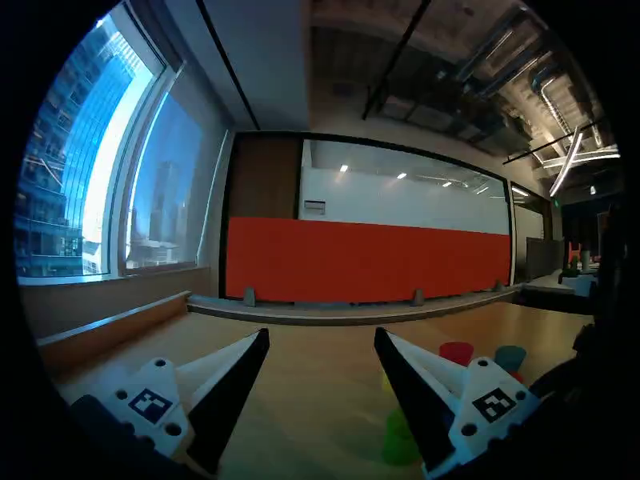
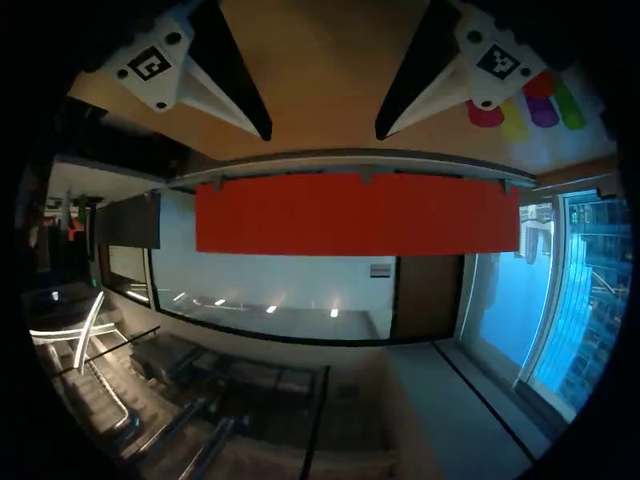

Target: Pour water

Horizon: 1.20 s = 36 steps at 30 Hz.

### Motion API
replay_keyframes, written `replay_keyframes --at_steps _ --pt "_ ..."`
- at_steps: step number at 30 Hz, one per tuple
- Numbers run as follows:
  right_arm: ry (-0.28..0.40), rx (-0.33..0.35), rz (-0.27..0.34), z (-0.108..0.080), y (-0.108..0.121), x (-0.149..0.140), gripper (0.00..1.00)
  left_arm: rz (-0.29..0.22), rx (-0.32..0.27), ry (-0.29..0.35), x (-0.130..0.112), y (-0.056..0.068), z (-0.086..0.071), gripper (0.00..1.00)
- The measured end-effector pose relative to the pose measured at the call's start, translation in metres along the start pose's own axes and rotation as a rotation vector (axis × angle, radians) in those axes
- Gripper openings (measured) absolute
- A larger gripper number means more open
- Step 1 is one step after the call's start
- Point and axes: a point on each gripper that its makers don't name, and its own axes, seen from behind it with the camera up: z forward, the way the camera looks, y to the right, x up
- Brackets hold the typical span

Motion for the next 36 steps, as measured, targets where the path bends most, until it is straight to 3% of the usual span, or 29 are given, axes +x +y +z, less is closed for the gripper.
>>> replay_keyframes --at_steps 18,36 --pt "-0.021 -0.023 -0.03 -0.001 -0.002 0.013 1.0 0.042 0.096 0.019 -0.015 -0.015 -0.009 0.97" --pt "-0.038 -0.006 -0.06 0.002 -0.019 0.013 1.0 0.073 0.138 -0.023 -0.042 -0.012 -0.007 0.97"
